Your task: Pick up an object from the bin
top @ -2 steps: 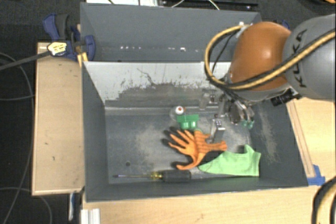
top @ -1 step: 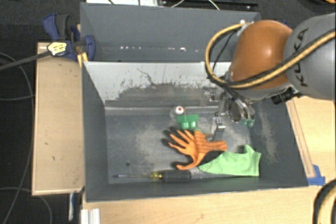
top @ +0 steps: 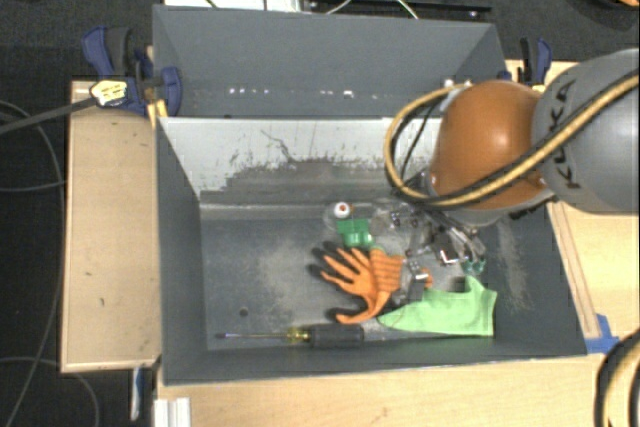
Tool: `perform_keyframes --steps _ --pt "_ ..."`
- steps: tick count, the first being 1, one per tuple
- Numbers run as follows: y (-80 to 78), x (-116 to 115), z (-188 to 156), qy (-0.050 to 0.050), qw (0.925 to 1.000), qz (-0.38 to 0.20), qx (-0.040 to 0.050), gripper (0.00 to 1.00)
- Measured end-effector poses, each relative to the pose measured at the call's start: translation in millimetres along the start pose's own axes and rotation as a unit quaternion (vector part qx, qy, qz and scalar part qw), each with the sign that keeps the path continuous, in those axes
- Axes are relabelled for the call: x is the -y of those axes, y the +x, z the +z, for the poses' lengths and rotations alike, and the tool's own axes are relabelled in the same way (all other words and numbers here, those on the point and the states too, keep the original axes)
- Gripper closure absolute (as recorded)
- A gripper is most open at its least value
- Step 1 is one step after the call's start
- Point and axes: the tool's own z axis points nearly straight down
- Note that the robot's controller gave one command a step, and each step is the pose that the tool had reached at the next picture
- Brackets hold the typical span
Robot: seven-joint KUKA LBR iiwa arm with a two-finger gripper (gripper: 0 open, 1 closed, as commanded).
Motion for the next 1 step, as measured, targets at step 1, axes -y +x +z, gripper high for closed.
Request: perform_keyframes --steps 1 --pt "-0.7 1.8 15.6 0.001 0.9989 -0.048 0.0026 0.00"
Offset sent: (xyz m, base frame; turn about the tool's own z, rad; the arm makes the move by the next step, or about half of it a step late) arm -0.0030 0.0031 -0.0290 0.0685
